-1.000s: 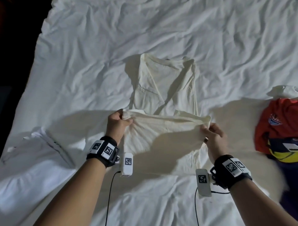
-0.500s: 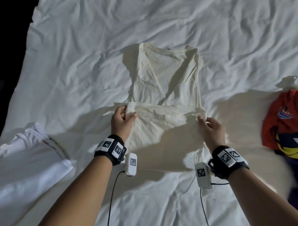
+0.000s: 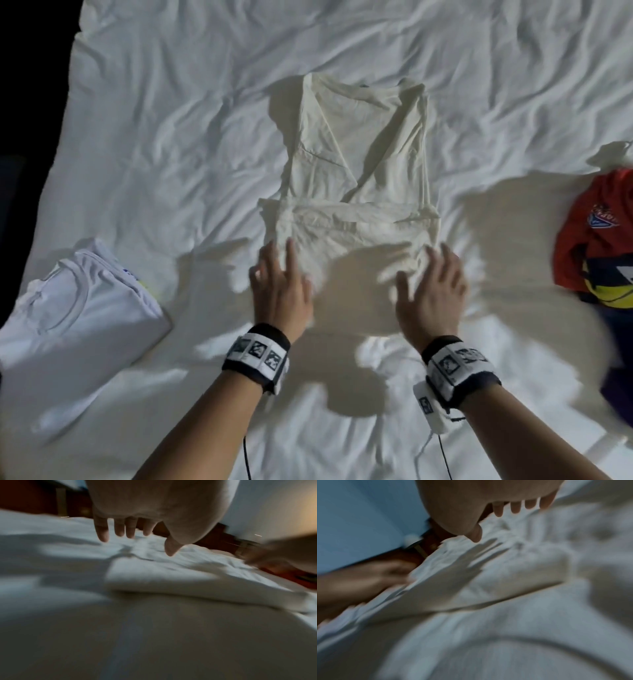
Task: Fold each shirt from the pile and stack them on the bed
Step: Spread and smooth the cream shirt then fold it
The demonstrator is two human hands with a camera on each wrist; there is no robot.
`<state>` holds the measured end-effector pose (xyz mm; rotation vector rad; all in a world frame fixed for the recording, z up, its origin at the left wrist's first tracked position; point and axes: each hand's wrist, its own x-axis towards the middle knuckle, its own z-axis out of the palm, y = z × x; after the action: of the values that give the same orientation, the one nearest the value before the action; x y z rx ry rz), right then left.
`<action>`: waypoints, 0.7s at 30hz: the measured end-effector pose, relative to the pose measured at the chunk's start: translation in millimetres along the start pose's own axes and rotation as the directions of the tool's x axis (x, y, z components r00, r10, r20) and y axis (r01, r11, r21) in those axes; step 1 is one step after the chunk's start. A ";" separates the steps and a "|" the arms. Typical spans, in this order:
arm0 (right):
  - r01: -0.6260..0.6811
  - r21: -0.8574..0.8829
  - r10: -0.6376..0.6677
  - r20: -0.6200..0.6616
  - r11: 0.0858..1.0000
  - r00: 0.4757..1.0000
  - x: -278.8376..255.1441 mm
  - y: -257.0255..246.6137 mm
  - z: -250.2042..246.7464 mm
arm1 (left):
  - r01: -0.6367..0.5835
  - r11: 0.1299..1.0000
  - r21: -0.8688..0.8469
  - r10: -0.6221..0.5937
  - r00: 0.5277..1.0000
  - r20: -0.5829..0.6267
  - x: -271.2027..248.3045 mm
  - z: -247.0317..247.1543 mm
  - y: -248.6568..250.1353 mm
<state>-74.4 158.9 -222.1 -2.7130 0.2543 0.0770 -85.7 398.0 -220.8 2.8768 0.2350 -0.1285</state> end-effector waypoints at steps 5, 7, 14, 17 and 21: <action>0.549 -0.151 -0.466 0.375 0.822 0.801 -1.0 -14.1 37.9 | -0.439 0.885 0.155 0.386 0.878 0.283 14.9 33.6 25.8; 0.511 -0.191 -0.403 0.414 0.838 0.816 15.0 3.6 42.6 | -0.415 0.887 0.200 0.342 0.884 0.318 26.2 40.4 8.6; 0.129 -0.237 -0.062 0.269 0.963 0.961 41.6 25.1 20.9 | -0.053 0.986 0.160 0.022 0.982 0.188 47.5 19.8 15.3; 0.437 -0.212 -0.340 0.375 0.874 0.863 32.2 5.2 29.7 | -0.321 0.942 0.095 0.285 0.917 0.279 52.2 24.9 50.3; 0.240 -0.196 -0.138 0.426 0.951 0.894 50.7 25.8 29.9 | -0.201 0.962 0.187 0.128 0.932 0.340 63.9 36.1 19.8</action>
<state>-29.9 139.4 -264.3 -2.8612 -0.1577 0.6512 -21.9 379.3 -257.7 3.0124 -0.0923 -0.6282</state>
